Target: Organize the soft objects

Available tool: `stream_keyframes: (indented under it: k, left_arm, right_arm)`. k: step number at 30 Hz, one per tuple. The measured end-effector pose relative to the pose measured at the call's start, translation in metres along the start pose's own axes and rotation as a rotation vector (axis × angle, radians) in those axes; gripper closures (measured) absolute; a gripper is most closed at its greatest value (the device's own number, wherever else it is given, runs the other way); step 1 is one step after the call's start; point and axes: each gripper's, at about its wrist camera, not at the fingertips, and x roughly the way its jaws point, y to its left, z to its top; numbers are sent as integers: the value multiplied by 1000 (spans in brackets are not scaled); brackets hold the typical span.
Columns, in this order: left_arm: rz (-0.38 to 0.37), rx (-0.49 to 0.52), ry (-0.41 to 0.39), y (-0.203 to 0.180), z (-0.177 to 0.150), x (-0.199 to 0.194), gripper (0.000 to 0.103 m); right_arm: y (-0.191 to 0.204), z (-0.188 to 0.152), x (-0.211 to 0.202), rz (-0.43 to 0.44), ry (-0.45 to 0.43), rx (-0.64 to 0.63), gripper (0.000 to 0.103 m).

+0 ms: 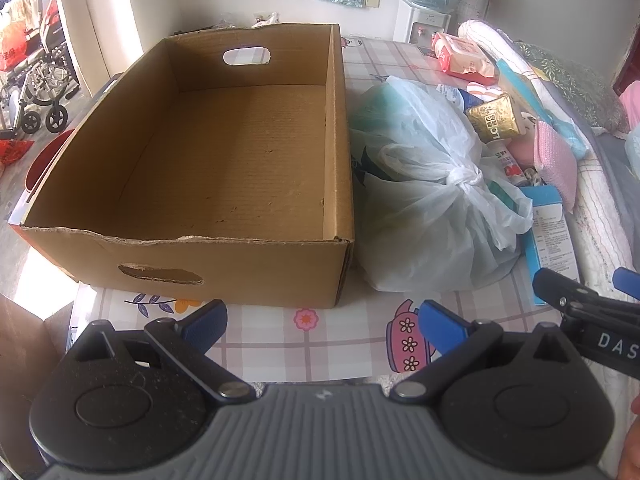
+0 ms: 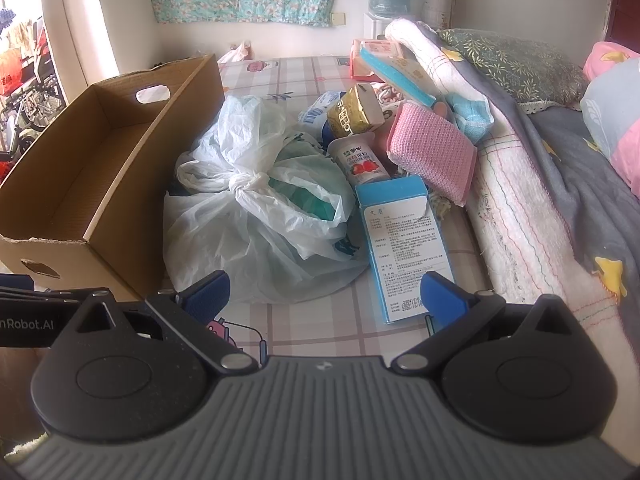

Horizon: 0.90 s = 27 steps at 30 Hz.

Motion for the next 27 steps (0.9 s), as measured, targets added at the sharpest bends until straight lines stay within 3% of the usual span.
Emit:
stream_keyframes:
  k: [27]
  left_arm:
    - [2, -4, 6, 2, 0, 1, 1]
  right_arm:
    - [4, 1, 1, 6, 1, -7, 1]
